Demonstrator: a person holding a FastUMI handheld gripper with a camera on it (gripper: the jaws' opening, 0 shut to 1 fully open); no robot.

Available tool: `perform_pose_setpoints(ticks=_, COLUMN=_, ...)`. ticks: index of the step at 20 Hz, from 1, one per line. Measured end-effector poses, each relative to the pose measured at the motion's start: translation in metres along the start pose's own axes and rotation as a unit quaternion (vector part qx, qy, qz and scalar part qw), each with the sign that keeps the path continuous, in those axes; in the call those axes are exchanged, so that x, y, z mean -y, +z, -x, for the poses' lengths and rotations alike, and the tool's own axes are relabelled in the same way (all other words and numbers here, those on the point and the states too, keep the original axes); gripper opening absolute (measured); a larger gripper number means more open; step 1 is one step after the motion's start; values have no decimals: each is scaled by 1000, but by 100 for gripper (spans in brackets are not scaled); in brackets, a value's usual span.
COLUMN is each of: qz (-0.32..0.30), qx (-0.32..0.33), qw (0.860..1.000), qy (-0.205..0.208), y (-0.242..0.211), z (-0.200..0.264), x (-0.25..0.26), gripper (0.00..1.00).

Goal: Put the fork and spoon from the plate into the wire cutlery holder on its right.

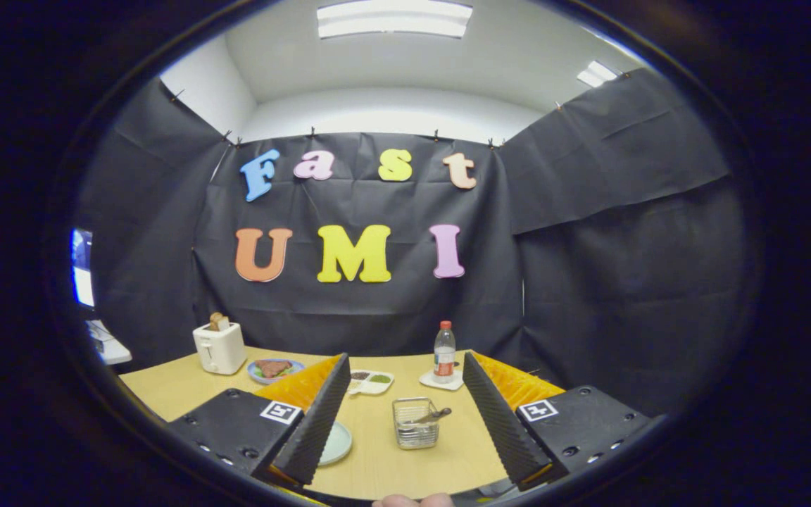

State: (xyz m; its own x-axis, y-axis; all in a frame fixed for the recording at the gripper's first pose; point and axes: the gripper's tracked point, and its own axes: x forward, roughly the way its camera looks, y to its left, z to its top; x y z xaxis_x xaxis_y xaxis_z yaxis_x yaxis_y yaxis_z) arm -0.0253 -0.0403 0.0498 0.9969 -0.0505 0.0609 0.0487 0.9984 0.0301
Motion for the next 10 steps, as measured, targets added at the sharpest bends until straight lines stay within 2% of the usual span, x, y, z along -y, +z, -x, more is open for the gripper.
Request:
perform_pose_setpoints(ticks=7, qz=-6, qx=37, qw=999, qy=14, y=9, z=7, x=-9, gripper=96)
perform_pose_setpoints(ticks=10, qz=13, qx=41, qw=999, qy=14, y=8, z=9, x=-7, gripper=96)
